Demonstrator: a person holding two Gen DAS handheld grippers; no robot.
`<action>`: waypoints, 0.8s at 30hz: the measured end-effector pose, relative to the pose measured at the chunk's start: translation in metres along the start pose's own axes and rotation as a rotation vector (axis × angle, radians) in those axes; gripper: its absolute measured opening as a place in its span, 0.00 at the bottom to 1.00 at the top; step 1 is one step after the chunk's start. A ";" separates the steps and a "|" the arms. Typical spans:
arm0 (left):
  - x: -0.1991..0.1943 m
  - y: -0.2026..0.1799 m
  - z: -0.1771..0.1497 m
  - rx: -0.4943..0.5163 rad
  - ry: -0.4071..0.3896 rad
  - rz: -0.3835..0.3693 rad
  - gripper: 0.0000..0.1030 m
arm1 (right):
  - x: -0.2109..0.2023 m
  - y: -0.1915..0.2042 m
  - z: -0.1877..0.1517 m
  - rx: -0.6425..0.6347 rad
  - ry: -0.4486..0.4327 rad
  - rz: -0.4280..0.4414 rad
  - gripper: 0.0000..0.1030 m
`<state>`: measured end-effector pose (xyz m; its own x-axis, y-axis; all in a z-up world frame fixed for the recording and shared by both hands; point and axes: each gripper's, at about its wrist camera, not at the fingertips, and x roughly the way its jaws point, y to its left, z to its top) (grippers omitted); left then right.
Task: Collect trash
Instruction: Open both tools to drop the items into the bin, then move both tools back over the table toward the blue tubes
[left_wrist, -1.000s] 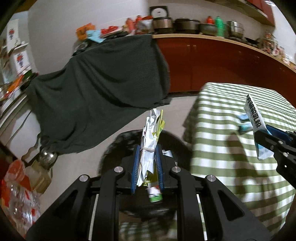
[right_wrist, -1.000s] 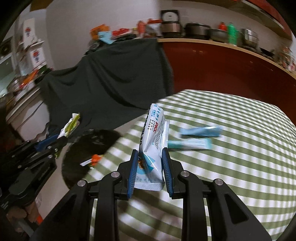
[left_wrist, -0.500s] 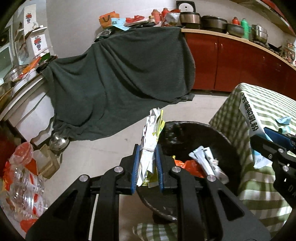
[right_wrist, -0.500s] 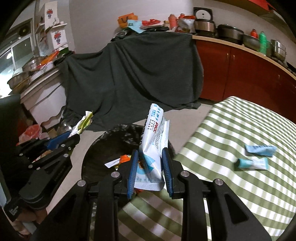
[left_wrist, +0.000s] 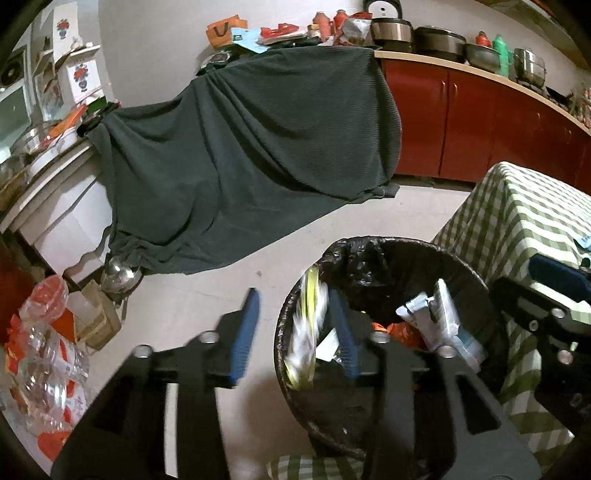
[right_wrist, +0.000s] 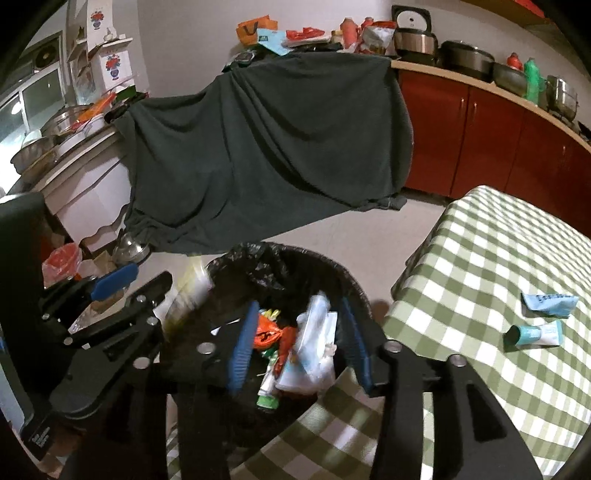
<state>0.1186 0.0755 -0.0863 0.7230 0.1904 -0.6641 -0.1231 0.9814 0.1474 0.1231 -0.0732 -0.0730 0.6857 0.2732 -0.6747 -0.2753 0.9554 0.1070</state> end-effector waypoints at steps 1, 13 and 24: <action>0.000 0.000 0.000 -0.001 0.000 0.003 0.43 | -0.001 -0.001 0.000 -0.001 -0.002 -0.003 0.47; -0.010 -0.016 0.002 0.007 -0.013 -0.044 0.59 | -0.025 -0.039 -0.006 0.064 -0.034 -0.080 0.51; -0.037 -0.087 0.012 0.110 -0.057 -0.189 0.61 | -0.066 -0.118 -0.031 0.185 -0.053 -0.236 0.51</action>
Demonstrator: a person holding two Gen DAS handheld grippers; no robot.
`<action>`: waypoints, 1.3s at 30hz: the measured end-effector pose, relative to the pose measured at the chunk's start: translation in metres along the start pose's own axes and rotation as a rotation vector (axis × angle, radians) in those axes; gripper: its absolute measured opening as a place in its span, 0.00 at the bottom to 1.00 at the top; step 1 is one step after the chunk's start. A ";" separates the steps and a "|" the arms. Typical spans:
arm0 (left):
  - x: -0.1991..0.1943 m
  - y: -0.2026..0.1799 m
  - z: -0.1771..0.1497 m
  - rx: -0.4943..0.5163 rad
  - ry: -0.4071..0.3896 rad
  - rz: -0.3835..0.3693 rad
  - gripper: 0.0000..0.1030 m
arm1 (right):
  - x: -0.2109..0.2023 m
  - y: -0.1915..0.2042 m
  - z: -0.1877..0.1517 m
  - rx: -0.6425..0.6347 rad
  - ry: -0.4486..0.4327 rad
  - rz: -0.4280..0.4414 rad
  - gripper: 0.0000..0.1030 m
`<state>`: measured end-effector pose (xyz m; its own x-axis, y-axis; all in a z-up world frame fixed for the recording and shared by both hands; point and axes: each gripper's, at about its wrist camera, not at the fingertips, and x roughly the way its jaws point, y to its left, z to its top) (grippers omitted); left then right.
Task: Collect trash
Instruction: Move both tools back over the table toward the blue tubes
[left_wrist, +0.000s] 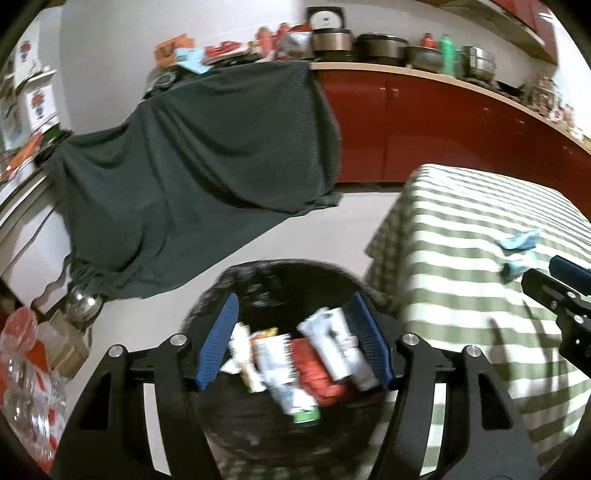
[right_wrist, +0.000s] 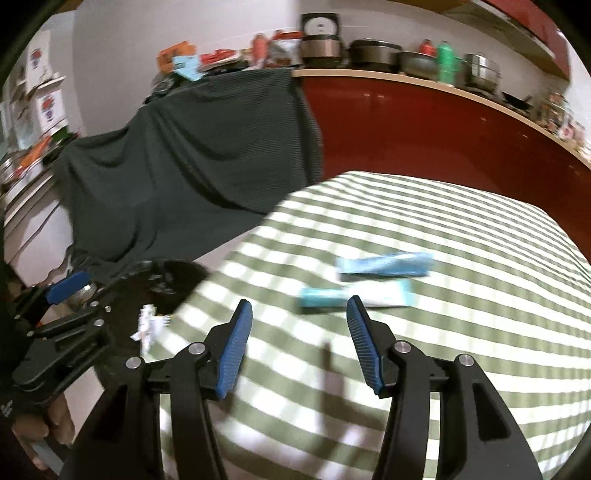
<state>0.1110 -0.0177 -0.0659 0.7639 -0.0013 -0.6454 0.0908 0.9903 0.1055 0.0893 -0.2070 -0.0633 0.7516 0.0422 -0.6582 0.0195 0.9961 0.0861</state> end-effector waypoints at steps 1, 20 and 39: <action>-0.001 -0.008 0.002 0.013 -0.005 -0.012 0.61 | -0.002 -0.007 -0.001 0.009 -0.001 -0.013 0.51; 0.004 -0.126 0.024 0.210 -0.022 -0.193 0.62 | -0.024 -0.135 -0.032 0.193 0.020 -0.198 0.54; 0.039 -0.197 0.030 0.398 0.049 -0.272 0.62 | -0.029 -0.202 -0.041 0.283 0.022 -0.247 0.57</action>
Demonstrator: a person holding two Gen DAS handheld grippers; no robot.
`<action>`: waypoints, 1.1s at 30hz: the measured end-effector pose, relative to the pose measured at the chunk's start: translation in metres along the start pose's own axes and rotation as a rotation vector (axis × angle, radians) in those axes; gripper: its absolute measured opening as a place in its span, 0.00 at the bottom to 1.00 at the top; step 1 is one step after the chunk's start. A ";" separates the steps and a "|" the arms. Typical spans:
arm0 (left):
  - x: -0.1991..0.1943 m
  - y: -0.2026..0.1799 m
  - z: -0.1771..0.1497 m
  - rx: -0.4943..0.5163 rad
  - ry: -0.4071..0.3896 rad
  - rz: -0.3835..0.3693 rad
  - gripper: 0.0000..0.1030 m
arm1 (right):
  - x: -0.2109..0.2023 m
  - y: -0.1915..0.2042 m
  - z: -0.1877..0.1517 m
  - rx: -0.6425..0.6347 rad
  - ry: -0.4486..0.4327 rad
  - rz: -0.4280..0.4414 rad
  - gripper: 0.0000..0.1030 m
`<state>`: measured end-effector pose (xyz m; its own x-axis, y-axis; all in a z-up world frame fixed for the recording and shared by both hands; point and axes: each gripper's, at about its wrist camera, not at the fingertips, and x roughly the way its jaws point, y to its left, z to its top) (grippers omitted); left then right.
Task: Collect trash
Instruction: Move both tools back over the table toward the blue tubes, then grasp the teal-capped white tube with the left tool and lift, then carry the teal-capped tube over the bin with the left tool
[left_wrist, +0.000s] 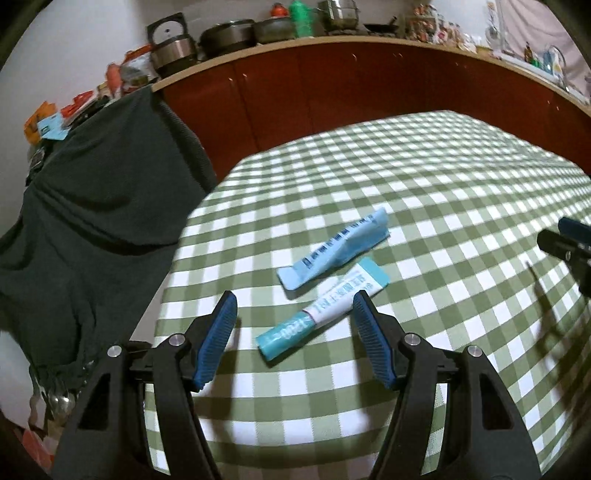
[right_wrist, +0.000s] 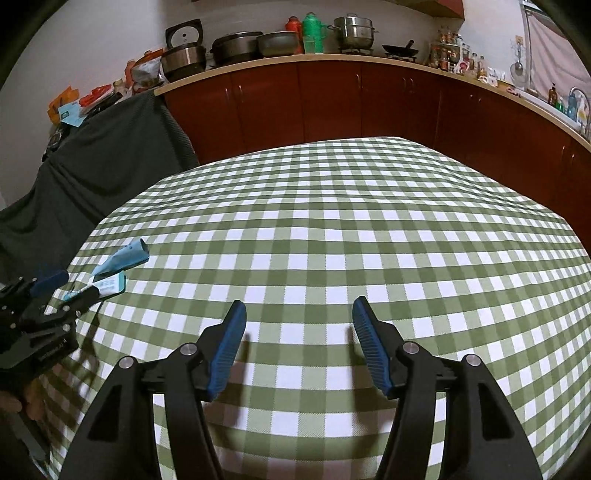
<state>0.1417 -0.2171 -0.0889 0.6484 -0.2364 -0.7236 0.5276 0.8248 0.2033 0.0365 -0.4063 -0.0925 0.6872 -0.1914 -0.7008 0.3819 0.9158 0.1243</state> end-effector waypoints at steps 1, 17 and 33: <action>0.002 -0.001 0.001 0.007 0.008 -0.011 0.62 | 0.001 -0.001 0.000 0.001 0.001 0.002 0.57; -0.003 -0.023 -0.005 0.068 0.017 -0.093 0.12 | 0.003 -0.004 0.001 0.011 0.005 0.024 0.58; -0.049 0.031 -0.026 -0.074 -0.039 -0.010 0.11 | 0.005 0.053 0.002 -0.061 0.016 0.104 0.58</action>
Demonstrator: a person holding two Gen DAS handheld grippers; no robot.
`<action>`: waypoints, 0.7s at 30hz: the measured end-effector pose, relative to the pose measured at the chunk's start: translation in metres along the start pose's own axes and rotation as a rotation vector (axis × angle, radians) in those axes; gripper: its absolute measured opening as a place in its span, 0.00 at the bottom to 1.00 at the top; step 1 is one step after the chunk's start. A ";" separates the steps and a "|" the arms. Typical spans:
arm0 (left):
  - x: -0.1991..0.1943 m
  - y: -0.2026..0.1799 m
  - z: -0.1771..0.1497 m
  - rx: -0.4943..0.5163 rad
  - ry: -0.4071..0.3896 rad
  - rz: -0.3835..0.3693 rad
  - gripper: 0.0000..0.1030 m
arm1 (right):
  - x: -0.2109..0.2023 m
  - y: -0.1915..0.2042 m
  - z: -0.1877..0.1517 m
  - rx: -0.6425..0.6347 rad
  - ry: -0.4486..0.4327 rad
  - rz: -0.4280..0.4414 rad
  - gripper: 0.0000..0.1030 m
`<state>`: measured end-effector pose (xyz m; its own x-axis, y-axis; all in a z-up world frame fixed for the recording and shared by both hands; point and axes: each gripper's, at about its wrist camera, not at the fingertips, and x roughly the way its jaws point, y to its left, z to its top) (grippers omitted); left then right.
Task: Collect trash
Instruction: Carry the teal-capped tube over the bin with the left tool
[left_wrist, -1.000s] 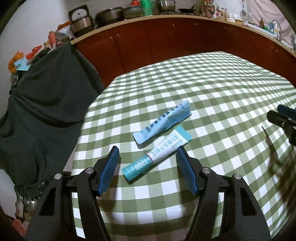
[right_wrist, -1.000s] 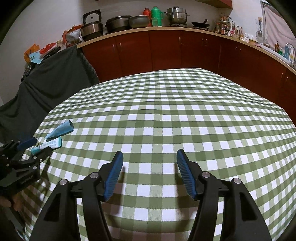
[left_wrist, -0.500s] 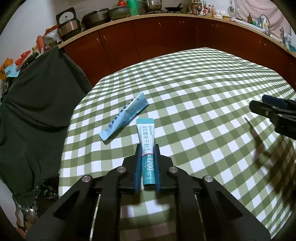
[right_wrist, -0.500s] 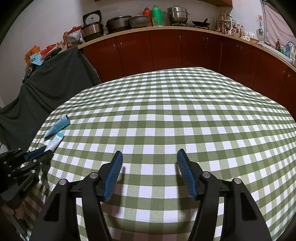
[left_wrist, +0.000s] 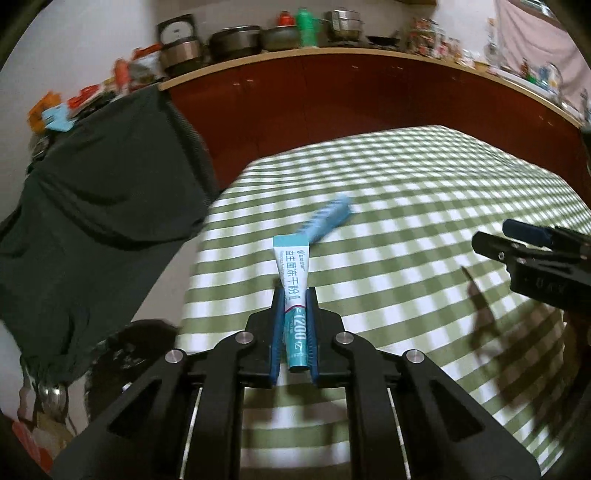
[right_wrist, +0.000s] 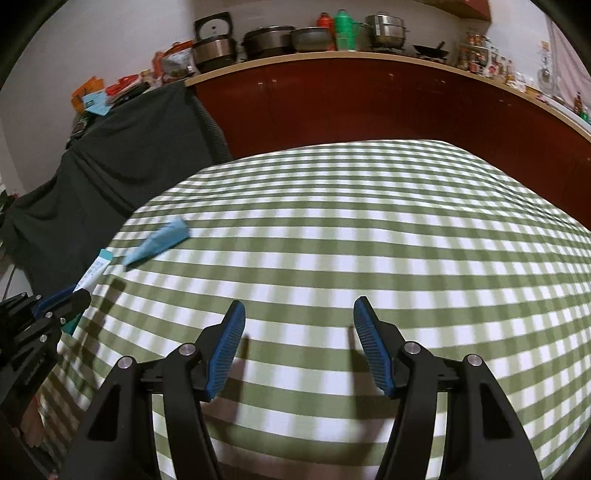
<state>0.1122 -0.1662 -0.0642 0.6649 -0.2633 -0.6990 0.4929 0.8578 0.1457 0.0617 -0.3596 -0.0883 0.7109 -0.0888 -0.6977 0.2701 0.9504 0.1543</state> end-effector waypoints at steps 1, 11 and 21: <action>-0.001 0.008 -0.002 -0.015 0.000 0.014 0.11 | 0.002 0.008 0.002 -0.010 0.000 0.010 0.58; -0.014 0.094 -0.022 -0.145 0.007 0.160 0.11 | 0.031 0.085 0.019 -0.086 0.026 0.079 0.58; -0.013 0.170 -0.045 -0.221 0.028 0.266 0.11 | 0.061 0.124 0.035 -0.043 0.069 0.072 0.63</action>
<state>0.1625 0.0031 -0.0620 0.7368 -0.0085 -0.6760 0.1694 0.9704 0.1724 0.1611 -0.2572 -0.0873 0.6807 -0.0003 -0.7326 0.1909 0.9655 0.1770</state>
